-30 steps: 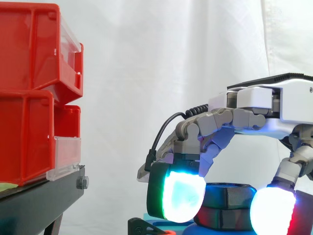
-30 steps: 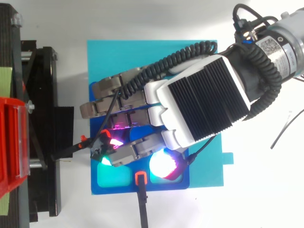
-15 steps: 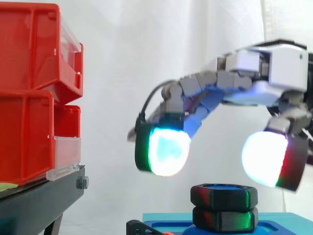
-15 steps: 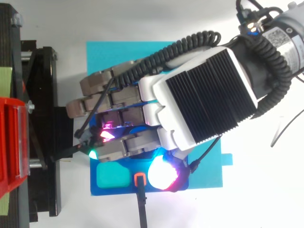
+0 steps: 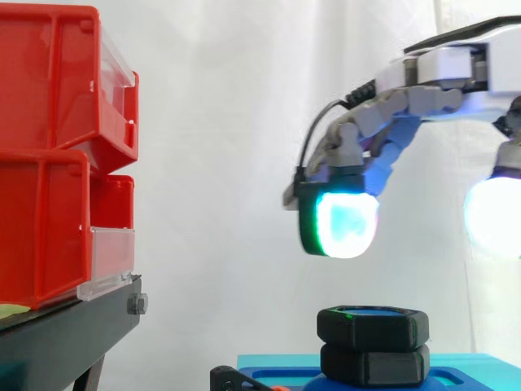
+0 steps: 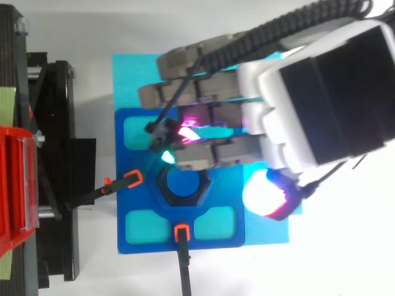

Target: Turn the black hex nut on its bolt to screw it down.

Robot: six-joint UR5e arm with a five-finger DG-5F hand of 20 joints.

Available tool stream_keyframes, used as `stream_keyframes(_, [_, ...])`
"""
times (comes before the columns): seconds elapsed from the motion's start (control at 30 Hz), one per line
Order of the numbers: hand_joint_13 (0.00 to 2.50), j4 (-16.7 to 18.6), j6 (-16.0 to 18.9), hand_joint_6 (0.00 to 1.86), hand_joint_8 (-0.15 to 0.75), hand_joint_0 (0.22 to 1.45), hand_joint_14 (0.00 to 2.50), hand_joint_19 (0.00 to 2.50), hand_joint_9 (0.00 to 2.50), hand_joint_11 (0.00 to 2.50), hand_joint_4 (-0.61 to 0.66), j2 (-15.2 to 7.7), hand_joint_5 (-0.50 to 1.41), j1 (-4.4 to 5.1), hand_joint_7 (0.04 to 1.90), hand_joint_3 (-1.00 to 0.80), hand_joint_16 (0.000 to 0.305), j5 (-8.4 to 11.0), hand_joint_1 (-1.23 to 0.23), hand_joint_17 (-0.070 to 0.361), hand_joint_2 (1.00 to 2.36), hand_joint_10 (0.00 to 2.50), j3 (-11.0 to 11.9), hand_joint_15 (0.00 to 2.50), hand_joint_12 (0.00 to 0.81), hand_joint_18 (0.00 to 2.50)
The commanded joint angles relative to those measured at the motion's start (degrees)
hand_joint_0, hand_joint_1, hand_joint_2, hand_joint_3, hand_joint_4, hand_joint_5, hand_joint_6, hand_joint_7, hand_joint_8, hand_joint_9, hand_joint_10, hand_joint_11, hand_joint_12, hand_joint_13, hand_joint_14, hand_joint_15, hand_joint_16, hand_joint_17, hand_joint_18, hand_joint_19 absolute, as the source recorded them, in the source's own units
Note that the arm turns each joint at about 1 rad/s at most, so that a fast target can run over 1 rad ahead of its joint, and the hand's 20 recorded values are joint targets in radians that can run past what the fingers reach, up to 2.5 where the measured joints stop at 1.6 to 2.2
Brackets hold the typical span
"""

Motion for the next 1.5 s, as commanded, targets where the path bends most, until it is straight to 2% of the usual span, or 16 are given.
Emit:
stream_keyframes(0.0, [0.43,-4.6,-0.2,0.5,0.276,0.44,0.0,0.55,0.82,0.16,0.28,2.6,-0.1,-0.4,0.95,-0.5,0.055,0.31,-0.47,0.123,1.0,0.01,-2.2,0.0,0.351,0.36])
stream_keyframes(0.07, [0.31,-4.4,0.0,0.5,0.271,0.45,0.0,0.53,0.76,0.12,0.23,4.0,-0.12,-0.58,0.85,-0.5,0.054,0.49,-0.49,0.121,1.0,0.01,-4.4,0.0,0.35,0.3])
stream_keyframes(0.1, [0.28,-3.3,0.2,0.5,0.268,0.47,0.0,0.52,0.74,0.09,0.21,6.5,-0.12,-0.58,0.81,-0.5,0.053,1.19,-0.49,0.12,1.0,0.0,-8.3,0.0,0.347,0.27])
stream_keyframes(0.2, [0.23,3.2,3.2,0.5,0.27,0.48,0.0,0.51,0.71,0.08,0.19,11.4,-0.13,-0.23,0.79,-0.5,0.052,4.27,-0.5,0.118,1.0,0.0,-16.9,0.0,0.344,0.25])
stream_keyframes(0.23, [0.22,3.2,3.2,0.5,0.268,0.48,0.0,0.5,0.71,0.07,0.2,11.4,-0.14,-0.23,0.8,-0.5,0.052,4.27,-0.5,0.117,1.0,0.0,-16.9,0.0,0.343,0.24])
stream_keyframes(0.27, [0.22,6.4,5.1,0.5,0.265,0.49,0.0,0.5,0.7,0.07,0.19,13.1,-0.14,-0.14,0.8,-0.5,0.052,5.24,-0.5,0.117,1.0,0.0,-20.2,0.0,0.342,0.23])
stream_keyframes(0.3, [0.22,7.7,5.8,0.5,0.265,0.49,0.0,0.5,0.7,0.07,0.2,13.8,-0.14,-0.05,0.79,-0.5,0.052,5.59,-0.5,0.117,1.0,0.0,-21.5,0.0,0.342,0.23])
stream_keyframes(0.33, [0.22,10.1,7.3,0.5,0.264,0.49,0.0,0.49,0.69,0.06,0.19,14.9,-0.14,0.03,0.79,-0.5,0.052,6.11,-0.5,0.117,1.0,0.0,-24.2,0.0,0.341,0.23])
stream_keyframes(0.4, [0.2,16.8,11.8,0.5,0.264,0.49,0.0,0.49,0.66,0.03,0.19,16.4,-0.14,-0.05,0.79,-0.5,0.052,7.26,-0.5,0.116,1.0,0.0,-29.1,0.0,0.339,0.23])
stream_keyframes(0.6, [0.13,17.3,22.4,0.5,0.271,0.5,0.0,0.47,0.55,0.0,0.16,16.3,-0.17,-0.23,0.79,-0.5,0.052,8.49,-0.52,0.117,1.0,0.0,-29.4,0.0,0.338,0.17])
stream_keyframes(0.63, [0.13,17.5,31.2,0.5,0.272,0.5,0.0,0.46,0.54,0.0,0.15,16.3,-0.18,-0.14,0.78,-0.49,0.052,11.21,-0.52,0.117,1.0,0.0,-29.4,0.0,0.338,0.16])
stream_keyframes(0.87, [0.16,20.1,44.6,0.5,0.283,0.5,0.0,0.45,0.56,0.0,0.16,16.3,-0.19,0.03,0.8,-0.49,0.052,12.97,-0.53,0.118,1.0,0.0,-29.4,0.0,0.333,0.18])
stream_keyframes(0.9, [0.16,20.1,44.6,0.5,0.285,0.5,0.0,0.45,0.57,0.0,0.16,16.3,-0.19,0.03,0.8,-0.49,0.052,12.97,-0.53,0.117,1.0,0.0,-29.4,0.0,0.333,0.18])
stream_keyframes(1.03, [0.17,22.2,54.4,0.5,0.291,0.5,0.0,0.44,0.6,0.0,0.16,16.3,-0.19,0.12,0.8,-0.48,0.051,13.59,-0.53,0.115,1.0,0.0,-29.4,0.0,0.33,0.18])
stream_keyframes(1.27, [0.17,23.6,64.6,0.5,0.282,0.5,0.0,0.46,0.6,0.0,0.14,16.3,-0.19,0.21,0.81,-0.48,0.051,16.75,-0.53,0.114,1.0,0.0,-29.4,0.0,0.326,0.16])
stream_keyframes(1.47, [0.01,23.7,66.8,0.5,0.245,0.53,0.0,0.49,0.34,0.0,0.05,16.3,-0.27,0.47,0.71,-0.47,0.047,17.36,-0.59,0.105,1.0,0.0,-29.4,0.0,0.302,0.0])
